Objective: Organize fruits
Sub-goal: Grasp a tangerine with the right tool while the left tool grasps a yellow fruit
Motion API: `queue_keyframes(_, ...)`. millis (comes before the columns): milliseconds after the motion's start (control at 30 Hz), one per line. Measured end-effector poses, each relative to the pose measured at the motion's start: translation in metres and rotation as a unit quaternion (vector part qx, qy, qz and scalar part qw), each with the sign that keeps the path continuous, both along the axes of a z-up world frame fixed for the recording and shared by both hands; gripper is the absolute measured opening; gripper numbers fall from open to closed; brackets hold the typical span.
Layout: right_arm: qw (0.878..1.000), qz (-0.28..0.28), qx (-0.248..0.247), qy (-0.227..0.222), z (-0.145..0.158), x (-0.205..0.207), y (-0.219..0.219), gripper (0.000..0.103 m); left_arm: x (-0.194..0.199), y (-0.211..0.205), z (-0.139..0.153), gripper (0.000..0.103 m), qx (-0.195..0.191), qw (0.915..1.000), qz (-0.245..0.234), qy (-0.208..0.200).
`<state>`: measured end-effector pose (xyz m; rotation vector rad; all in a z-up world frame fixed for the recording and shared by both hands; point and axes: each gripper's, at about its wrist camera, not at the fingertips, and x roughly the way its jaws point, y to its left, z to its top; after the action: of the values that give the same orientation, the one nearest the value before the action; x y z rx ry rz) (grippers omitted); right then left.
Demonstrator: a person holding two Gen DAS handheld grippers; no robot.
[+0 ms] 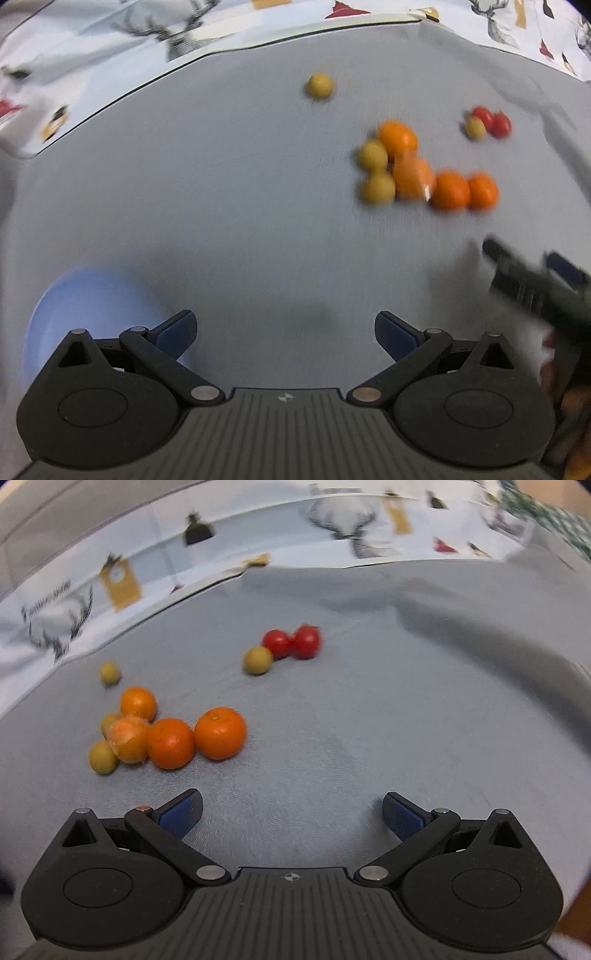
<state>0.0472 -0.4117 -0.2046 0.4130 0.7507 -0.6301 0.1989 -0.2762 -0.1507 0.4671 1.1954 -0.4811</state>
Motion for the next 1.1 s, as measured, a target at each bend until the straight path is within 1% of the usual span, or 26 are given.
queue_keyframes(100, 0.999, 0.028, -0.036, 0.018, -0.006, 0.017, 0.001, 0.103, 0.022, -0.029, -0.016, 0.102, -0.006, 0.9994, -0.033, -0.009)
queue_keyframes(200, 0.997, 0.049, -0.065, 0.015, -0.012, 0.036, -0.004, 0.103, 0.033, -0.052, -0.030, 0.102, -0.001, 0.9977, -0.064, -0.021)
queue_keyframes(300, 0.996, 0.056, -0.074, 0.003, -0.012, 0.048, -0.013, 0.103, 0.039, -0.071, -0.040, 0.102, 0.006, 0.9954, -0.089, -0.036)
queue_keyframes(367, 0.995, 0.055, -0.080, 0.001, -0.013, 0.053, -0.019, 0.102, 0.046, -0.078, -0.044, 0.102, 0.001, 0.9950, -0.093, -0.037)
queue_keyframes(433, 0.996, 0.055, -0.074, -0.005, -0.013, 0.052, -0.023, 0.102, 0.049, -0.077, -0.044, 0.095, -0.009, 0.9955, -0.089, -0.029)
queue_keyframes(467, 0.995, 0.057, -0.076, -0.002, -0.012, 0.052, -0.023, 0.102, 0.049, -0.075, -0.042, 0.082, -0.021, 0.9955, -0.089, -0.023)
queue_keyframes(500, 0.995, 0.060, -0.079, 0.001, -0.012, 0.053, -0.022, 0.101, 0.048, -0.072, -0.038, 0.062, -0.037, 0.9953, -0.088, -0.016)
queue_keyframes(533, 0.995, 0.066, -0.078, -0.001, -0.011, 0.052, -0.021, 0.093, 0.045, -0.071, -0.034, 0.047, -0.044, 0.9948, -0.089, -0.020)
queue_keyframes(567, 0.994, 0.077, -0.079, -0.007, -0.009, 0.051, -0.019, 0.067, 0.041, -0.073, -0.030, 0.028, -0.042, 0.9939, -0.098, -0.030)
queue_keyframes(600, 0.992, 0.085, -0.088, -0.016, -0.006, 0.049, -0.016, 0.046, 0.039, -0.074, -0.028, 0.028, -0.041, 0.9933, -0.102, -0.034)
queue_keyframes(633, 0.991, 0.091, -0.095, -0.019, -0.004, 0.048, -0.014, 0.038, 0.036, -0.073, -0.025, 0.028, -0.049, 0.9929, -0.101, -0.040)
queue_keyframes(700, 0.992, 0.084, -0.089, -0.022, -0.003, 0.047, -0.017, 0.038, 0.029, -0.069, -0.018, 0.028, -0.052, 0.9925, -0.101, -0.045)
queue_keyframes(733, 0.993, 0.071, -0.090, -0.024, -0.002, 0.046, -0.020, 0.038, 0.025, -0.066, -0.014, 0.028, -0.053, 0.9925, -0.100, -0.045)
queue_keyframes(800, 0.994, 0.026, -0.106, -0.027, 0.001, 0.041, -0.029, 0.038, 0.016, -0.058, -0.003, 0.028, -0.059, 0.9931, -0.092, -0.043)
queue_keyframes(900, 0.993, -0.040, -0.101, -0.041, 0.002, 0.031, -0.047, 0.038, 0.000, -0.034, 0.022, 0.028, -0.065, 0.9952, -0.064, -0.035)
queue_keyframes(933, 0.993, -0.054, -0.100, -0.042, 0.002, 0.027, -0.051, 0.038, -0.007, -0.027, 0.031, 0.028, -0.063, 0.9959, -0.055, -0.035)
queue_keyframes(1000, 0.992, -0.068, -0.096, -0.045, 0.003, 0.020, -0.055, 0.038, -0.020, -0.005, 0.048, 0.028, -0.055, 0.9974, -0.029, -0.037)
queue_keyframes(1067, 0.992, -0.067, -0.096, -0.049, 0.010, 0.009, -0.052, 0.038, -0.033, 0.024, 0.067, 0.028, -0.057, 0.9978, 0.002, -0.032)
queue_keyframes(1100, 0.992, -0.065, -0.093, -0.056, 0.018, 0.000, -0.048, 0.038, -0.041, 0.041, 0.077, 0.028, -0.060, 0.9976, 0.017, -0.030)
